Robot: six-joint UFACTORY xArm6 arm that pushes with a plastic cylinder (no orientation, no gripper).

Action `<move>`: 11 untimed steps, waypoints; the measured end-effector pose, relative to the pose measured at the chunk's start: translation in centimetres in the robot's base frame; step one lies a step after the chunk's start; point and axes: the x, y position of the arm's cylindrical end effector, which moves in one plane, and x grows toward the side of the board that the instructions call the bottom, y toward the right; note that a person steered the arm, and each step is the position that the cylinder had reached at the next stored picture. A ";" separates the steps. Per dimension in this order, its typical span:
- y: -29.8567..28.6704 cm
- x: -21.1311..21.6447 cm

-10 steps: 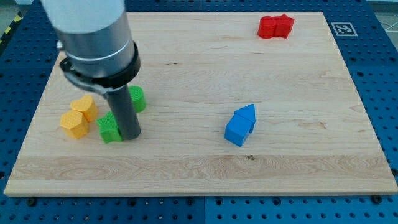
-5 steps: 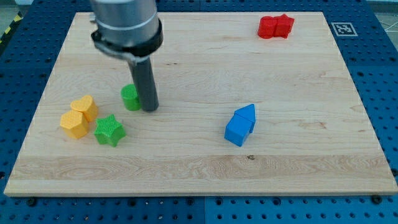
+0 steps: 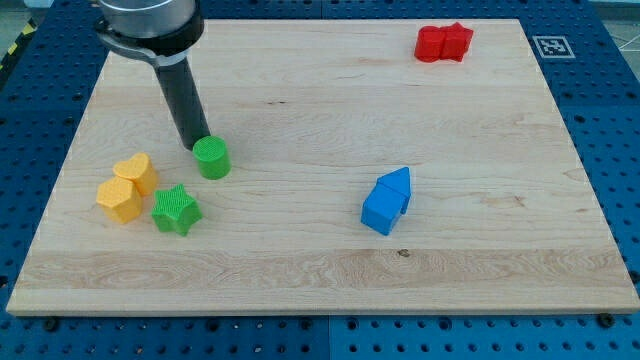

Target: Push the green circle to the green star

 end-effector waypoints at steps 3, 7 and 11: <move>3.4 0.8; 2.5 5.1; 1.2 6.1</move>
